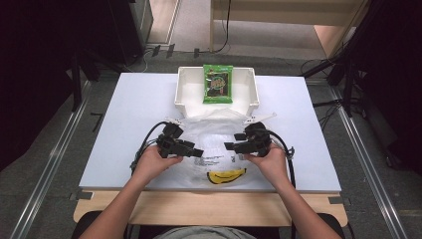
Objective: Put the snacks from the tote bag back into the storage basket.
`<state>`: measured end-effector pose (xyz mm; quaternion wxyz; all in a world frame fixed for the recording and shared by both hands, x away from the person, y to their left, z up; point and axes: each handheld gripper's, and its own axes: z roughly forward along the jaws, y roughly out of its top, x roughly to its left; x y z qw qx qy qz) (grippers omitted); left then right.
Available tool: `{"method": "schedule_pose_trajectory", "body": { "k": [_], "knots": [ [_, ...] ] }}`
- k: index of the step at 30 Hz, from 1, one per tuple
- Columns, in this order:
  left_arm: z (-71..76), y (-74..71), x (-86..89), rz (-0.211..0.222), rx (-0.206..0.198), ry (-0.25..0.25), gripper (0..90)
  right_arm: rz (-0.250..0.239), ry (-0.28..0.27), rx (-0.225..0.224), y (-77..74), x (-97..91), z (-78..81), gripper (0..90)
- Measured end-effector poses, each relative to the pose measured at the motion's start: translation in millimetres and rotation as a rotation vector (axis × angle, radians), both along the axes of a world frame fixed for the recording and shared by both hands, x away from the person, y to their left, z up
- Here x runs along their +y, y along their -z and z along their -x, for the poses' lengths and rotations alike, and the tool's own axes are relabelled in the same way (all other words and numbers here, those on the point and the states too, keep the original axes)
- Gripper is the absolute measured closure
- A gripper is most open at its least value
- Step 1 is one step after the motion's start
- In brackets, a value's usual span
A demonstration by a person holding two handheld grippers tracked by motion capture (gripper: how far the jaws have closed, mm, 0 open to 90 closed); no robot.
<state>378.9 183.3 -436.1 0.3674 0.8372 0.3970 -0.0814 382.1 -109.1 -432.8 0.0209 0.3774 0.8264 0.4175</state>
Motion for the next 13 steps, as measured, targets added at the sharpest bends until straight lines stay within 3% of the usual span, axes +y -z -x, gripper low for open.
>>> {"method": "schedule_pose_trajectory", "body": {
  "k": [13],
  "knots": [
    [-1.1,-0.8,3.4,0.010,-0.006,-0.008,38.2,-0.011,0.001,0.007,0.5,-2.8,-2.0,40.5]
  ]
}}
